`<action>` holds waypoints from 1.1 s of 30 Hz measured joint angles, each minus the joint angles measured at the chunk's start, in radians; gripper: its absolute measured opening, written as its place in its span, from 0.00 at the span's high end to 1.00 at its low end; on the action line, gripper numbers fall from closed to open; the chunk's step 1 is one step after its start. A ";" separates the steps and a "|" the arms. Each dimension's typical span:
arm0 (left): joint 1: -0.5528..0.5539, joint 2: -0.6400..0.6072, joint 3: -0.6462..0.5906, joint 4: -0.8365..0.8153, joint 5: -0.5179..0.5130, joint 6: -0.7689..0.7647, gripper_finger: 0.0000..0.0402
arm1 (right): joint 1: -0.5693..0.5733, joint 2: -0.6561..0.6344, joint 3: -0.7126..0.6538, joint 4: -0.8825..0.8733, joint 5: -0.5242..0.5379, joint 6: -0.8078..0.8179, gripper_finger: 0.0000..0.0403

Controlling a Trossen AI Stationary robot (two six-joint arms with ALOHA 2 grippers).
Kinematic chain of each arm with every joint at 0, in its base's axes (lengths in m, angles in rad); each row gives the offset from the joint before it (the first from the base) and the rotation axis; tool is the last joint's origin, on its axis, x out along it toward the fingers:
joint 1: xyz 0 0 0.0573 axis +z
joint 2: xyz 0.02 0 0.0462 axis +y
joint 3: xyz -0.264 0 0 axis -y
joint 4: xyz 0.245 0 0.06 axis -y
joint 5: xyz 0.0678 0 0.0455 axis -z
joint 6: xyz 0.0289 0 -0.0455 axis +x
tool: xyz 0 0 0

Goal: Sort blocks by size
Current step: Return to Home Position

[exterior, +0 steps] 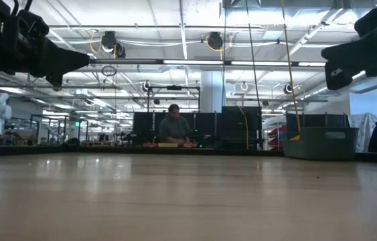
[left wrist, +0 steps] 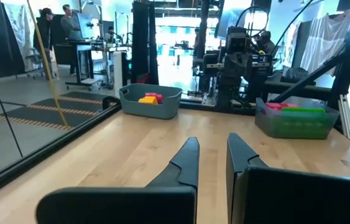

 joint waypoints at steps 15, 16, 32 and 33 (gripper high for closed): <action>0.000 0.000 0.000 0.000 0.002 -0.001 1.00 | 0.002 0.000 0.000 0.004 -0.025 0.108 0.99; 0.000 0.000 0.000 0.000 0.003 -0.001 1.00 | 0.002 0.000 0.000 0.004 -0.025 0.108 0.99; 0.000 0.000 0.000 0.001 0.003 -0.001 1.00 | 0.002 0.000 0.000 0.003 -0.026 0.107 0.99; 0.000 0.000 0.000 0.001 0.003 -0.001 1.00 | 0.002 0.000 0.000 0.003 -0.026 0.107 0.99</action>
